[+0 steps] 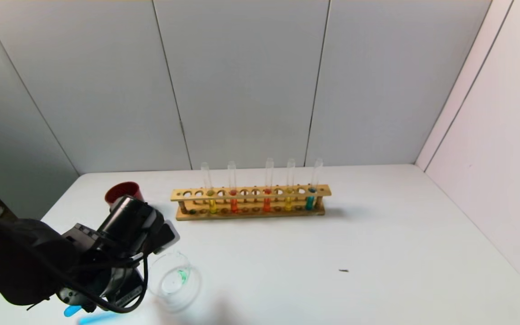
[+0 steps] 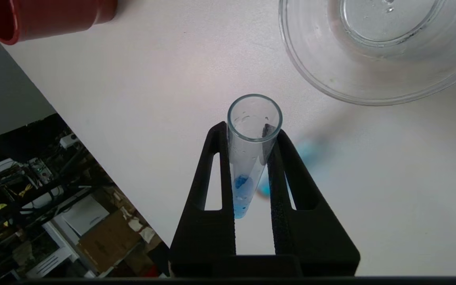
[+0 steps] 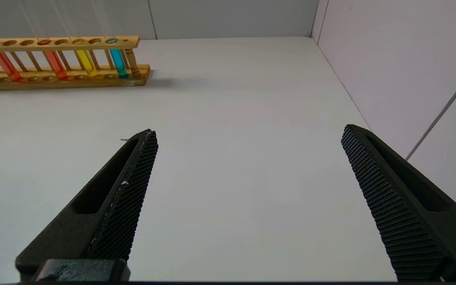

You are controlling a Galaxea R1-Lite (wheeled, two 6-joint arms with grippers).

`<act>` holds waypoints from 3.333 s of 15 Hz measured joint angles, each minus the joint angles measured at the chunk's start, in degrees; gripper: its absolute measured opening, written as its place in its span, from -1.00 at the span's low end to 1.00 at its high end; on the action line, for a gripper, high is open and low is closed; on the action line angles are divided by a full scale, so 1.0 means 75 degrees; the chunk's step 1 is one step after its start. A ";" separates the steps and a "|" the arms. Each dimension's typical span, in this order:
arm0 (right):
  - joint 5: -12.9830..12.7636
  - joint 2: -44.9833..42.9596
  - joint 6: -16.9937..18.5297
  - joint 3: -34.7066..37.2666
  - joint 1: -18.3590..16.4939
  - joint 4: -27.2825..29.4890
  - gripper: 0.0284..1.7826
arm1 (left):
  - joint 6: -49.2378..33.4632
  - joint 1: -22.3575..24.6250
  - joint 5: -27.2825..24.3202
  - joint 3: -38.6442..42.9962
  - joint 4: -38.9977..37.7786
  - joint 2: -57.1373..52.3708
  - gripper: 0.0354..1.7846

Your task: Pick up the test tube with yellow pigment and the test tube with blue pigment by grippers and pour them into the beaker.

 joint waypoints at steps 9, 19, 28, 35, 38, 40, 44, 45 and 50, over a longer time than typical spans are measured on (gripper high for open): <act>0.0000 0.0000 0.0000 0.0000 -0.0003 0.0000 0.91 | 0.0023 -0.0639 0.0137 -0.0644 0.1396 0.0731 -0.69; 0.0000 0.0000 0.0000 0.0000 -0.0003 0.0000 0.91 | 0.0189 -0.0837 0.0545 -0.1908 0.3407 0.1253 -0.69; 0.0000 0.0000 0.0000 0.0000 -0.0003 0.0000 0.91 | 0.0273 -0.0874 0.0796 -0.2835 0.4806 0.1856 -0.69; 0.0000 0.0000 0.0000 0.0000 -0.0003 0.0000 0.91 | 0.0372 -0.0926 0.0874 -0.3721 0.5890 0.2253 -0.69; 0.0000 0.0000 -0.0003 0.0000 -0.0003 0.0000 0.91 | 0.0413 -0.0925 0.0883 -0.3981 0.6258 0.2430 -0.69; 0.0003 0.0000 0.0000 0.0000 -0.0003 0.0000 0.91 | 0.0413 -0.0925 0.0886 -0.4129 0.6375 0.2558 -0.69; 0.0000 0.0000 0.0000 0.0000 0.0000 0.0000 0.91 | 0.0424 -0.0948 0.0939 -0.4558 0.7004 0.2775 -0.69; 0.0000 0.0000 0.0000 0.0000 0.0000 0.0000 0.91 | 0.0423 -0.0951 0.0965 -0.4694 0.7137 0.2823 -0.69; 0.0000 0.0000 0.0000 0.0000 -0.0003 0.0000 0.91 | 0.0419 -0.1058 0.1050 -0.5283 0.7604 0.3127 -0.69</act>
